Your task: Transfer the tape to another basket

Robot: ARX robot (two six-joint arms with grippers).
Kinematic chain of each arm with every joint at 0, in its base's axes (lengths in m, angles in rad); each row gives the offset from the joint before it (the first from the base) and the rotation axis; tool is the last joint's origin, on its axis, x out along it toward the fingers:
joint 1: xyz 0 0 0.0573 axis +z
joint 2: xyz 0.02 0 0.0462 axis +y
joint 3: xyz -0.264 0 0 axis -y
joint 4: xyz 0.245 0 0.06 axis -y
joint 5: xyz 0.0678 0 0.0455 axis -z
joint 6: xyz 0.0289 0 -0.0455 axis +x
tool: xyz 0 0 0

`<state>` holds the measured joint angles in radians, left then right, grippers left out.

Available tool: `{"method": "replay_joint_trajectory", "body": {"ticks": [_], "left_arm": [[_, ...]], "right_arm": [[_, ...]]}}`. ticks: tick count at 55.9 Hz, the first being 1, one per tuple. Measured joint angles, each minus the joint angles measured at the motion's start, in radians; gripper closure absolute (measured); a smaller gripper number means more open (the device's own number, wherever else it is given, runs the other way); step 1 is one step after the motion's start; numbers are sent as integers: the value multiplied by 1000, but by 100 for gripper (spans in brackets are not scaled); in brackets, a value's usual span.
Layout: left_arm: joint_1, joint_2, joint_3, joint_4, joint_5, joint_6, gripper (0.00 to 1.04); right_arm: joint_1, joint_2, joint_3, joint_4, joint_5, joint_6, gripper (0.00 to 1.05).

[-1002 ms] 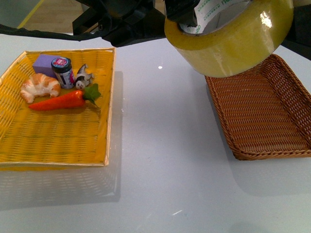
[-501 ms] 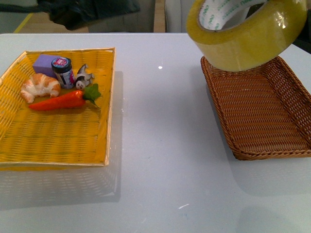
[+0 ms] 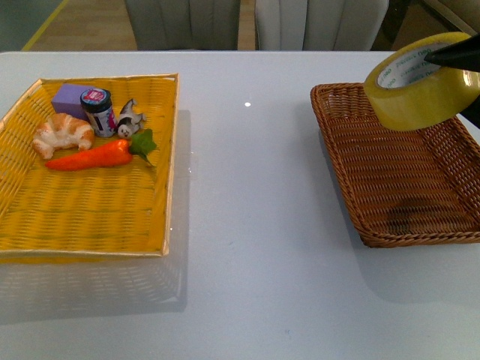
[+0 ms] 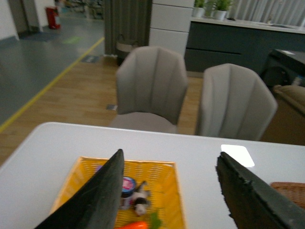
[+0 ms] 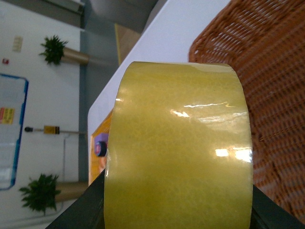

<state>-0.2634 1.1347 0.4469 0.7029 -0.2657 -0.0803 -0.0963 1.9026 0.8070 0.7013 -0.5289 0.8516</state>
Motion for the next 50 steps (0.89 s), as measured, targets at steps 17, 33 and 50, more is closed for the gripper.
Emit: {"method": "replay_joint_trajectory", "body": {"ticks": [17,33,50], "left_arm": [[95,-177,-211,11,109,64,103],[166,-354,-328,-49,171,68,103],[259,-514,-386,-151,265,70,103]], "right_arm": [[-12,225,119,45,64,62,59],[-4,376,204,31,133,72,59],[-10,394,176,35,147,65,32]]}}
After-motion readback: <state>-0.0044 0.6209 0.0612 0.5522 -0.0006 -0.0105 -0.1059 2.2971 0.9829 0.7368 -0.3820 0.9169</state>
